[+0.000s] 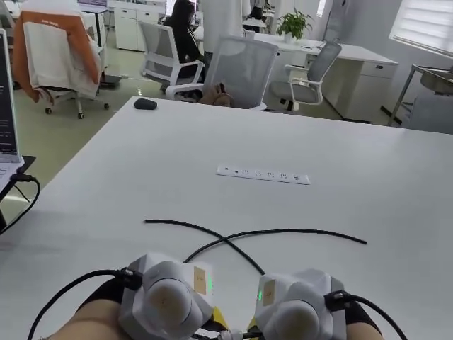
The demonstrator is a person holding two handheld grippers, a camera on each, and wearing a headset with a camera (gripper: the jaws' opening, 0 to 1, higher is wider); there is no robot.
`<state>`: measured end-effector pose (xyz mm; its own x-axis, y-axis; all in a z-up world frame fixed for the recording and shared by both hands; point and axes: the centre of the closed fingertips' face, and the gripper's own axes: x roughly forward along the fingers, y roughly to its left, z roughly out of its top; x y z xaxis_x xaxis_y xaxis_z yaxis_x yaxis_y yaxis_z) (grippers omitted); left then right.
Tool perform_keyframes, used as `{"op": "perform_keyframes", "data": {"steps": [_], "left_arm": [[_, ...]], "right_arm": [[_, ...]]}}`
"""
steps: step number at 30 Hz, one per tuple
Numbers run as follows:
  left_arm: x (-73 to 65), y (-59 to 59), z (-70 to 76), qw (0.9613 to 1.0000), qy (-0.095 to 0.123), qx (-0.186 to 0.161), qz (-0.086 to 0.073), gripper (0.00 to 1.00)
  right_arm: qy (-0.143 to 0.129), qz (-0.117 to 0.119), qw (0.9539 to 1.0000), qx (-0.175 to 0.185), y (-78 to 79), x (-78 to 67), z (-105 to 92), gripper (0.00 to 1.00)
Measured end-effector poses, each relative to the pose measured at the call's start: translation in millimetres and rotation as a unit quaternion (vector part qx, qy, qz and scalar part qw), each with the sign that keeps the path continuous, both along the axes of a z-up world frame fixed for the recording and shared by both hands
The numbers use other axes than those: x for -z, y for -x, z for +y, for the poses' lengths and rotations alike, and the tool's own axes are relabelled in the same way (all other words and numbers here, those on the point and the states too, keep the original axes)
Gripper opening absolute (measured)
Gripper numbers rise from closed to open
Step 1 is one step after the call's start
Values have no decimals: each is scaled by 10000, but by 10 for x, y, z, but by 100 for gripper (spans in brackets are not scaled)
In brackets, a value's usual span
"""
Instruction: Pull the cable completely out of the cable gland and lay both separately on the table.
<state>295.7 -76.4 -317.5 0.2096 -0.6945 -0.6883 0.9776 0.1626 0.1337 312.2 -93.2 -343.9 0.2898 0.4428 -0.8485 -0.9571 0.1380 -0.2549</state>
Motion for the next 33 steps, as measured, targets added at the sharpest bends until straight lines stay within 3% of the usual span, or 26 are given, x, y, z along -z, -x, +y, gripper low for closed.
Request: {"op": "perform_keyframes", "data": {"steps": [3,5,7,12,15,18,22,27,28,30,33], "left_arm": [[18,1,13,10000,-53,-22,19,17],[73,-13,62,9998,-201,-37,-8,17],[91,-15,81,9997,-252,-53,14,17],[24,-66,65,9998,-45,-206,38,17],[67,-86,126,9995,-207,-218,-39,17],[79,-72,130,9995,-236,-194,-38,17],[67,-93,127,9995,-221,-241,-57,17],[46,-97,136,9993,-237,-257,-109,17],[46,-91,135,9994,-233,-244,-112,17],[3,-68,92,9997,-108,-197,-119,17],[-38,-59,45,9998,29,-173,-96,17]], "right_arm": [[76,33,9999,134,-17,22,-49,7],[323,-10,9992,255,-58,68,-162,6],[315,77,9985,437,-75,75,-210,7],[266,57,9975,654,-117,58,-247,7],[824,-190,9943,656,-177,92,-423,6],[774,-37,9937,807,-162,125,-447,6],[1073,-141,9900,907,-195,139,-566,6],[1064,-23,9900,926,-167,156,-563,9],[1054,4,9908,853,-148,163,-545,14],[657,144,9948,769,-87,157,-384,24],[413,-88,9984,367,-84,46,-194,23]]}}
